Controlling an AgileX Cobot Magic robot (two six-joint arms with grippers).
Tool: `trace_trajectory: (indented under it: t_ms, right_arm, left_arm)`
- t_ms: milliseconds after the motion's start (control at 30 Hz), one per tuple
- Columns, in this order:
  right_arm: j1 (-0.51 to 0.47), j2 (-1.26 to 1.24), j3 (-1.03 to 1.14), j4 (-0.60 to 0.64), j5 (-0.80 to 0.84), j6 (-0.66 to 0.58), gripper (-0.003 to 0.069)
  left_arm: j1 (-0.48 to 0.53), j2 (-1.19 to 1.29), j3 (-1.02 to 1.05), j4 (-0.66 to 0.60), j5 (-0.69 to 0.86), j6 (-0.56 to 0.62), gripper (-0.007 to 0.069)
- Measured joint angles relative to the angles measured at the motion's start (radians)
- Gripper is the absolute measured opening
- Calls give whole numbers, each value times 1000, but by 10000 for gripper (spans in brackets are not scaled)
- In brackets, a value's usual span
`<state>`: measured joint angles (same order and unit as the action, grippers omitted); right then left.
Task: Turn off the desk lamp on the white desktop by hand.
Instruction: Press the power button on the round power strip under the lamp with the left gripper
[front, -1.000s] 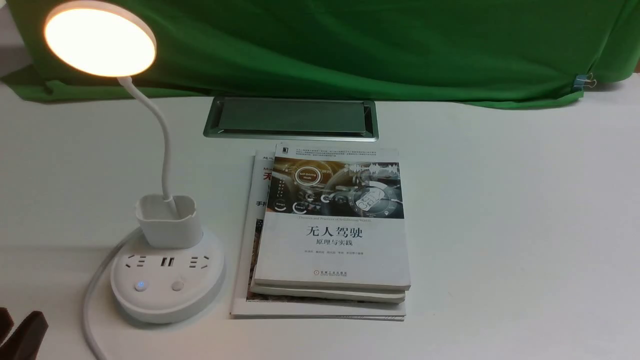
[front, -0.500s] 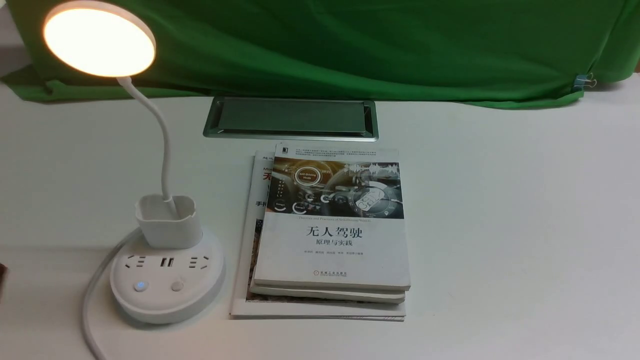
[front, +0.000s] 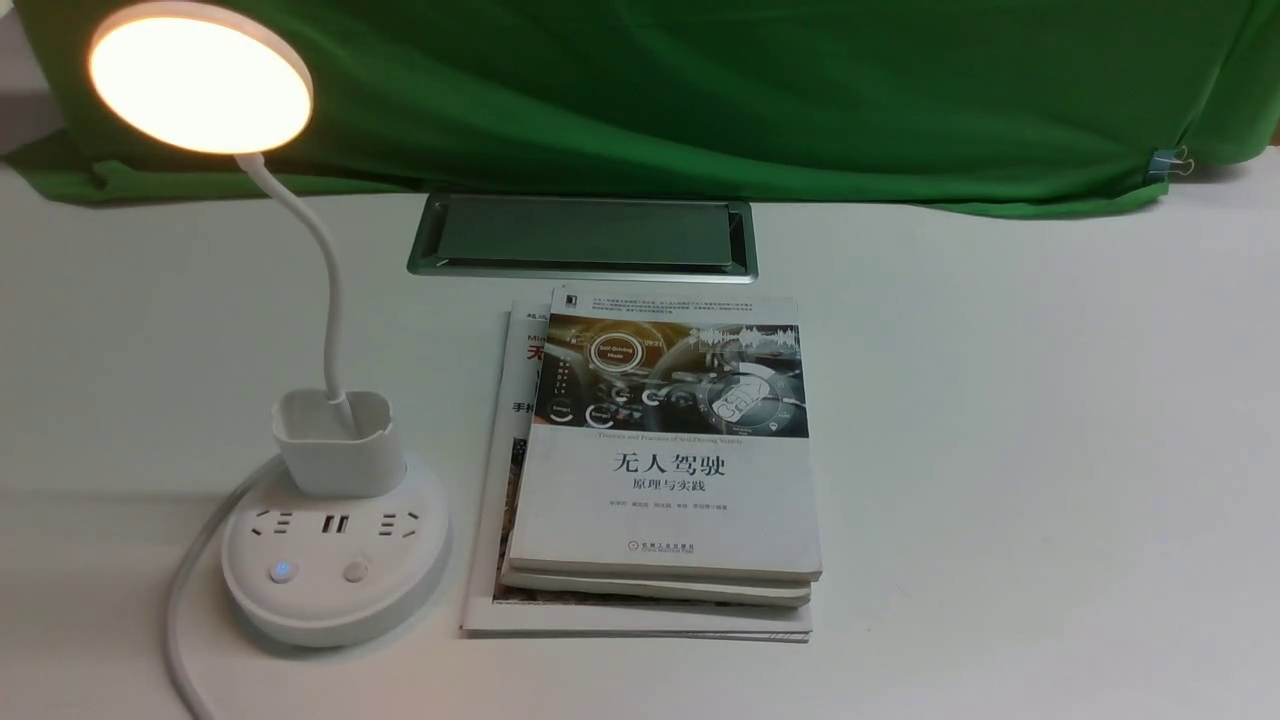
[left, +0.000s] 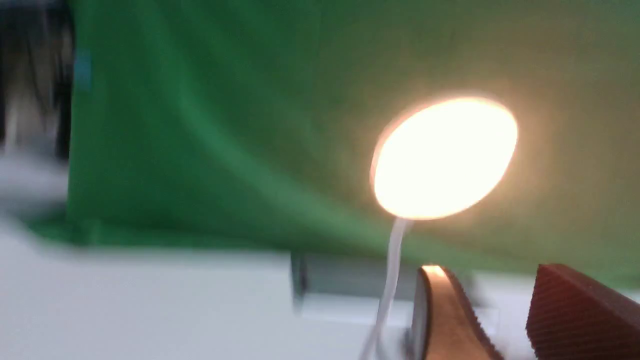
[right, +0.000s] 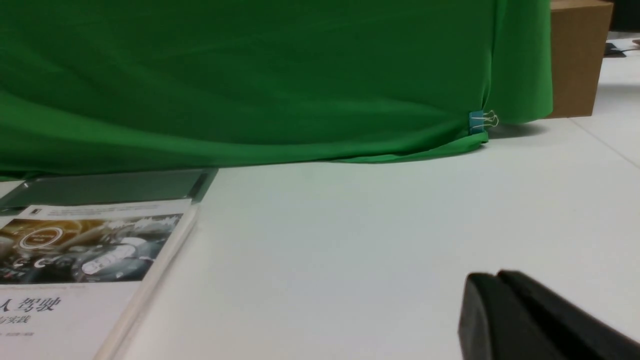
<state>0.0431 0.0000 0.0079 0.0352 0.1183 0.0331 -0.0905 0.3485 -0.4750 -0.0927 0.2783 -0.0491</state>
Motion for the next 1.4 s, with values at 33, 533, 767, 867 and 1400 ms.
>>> trace_trajectory:
  t_ms: [33, 533, 767, 867, 1400]
  right_arm:
    - [0, 0, 0, 0, 0, 0, 35]
    - [0, 0, 0, 0, 0, 0, 35]
    - [0, 0, 0, 0, 0, 0, 35]
    - [0, 0, 0, 0, 0, 0, 35]
    - [0, 0, 0, 0, 0, 0, 35]
  left_arm:
    - [0, 13, -5, 0, 9, 1, 237]
    - [0, 390, -20, -64, 269, 60, 234]
    - [0, 641, -164, -112, 429, 151, 90]
    - [-35, 767, -230, -78, 501, 163, 11]
    - [-279, 1168, -435, 161, 499, -79, 1]
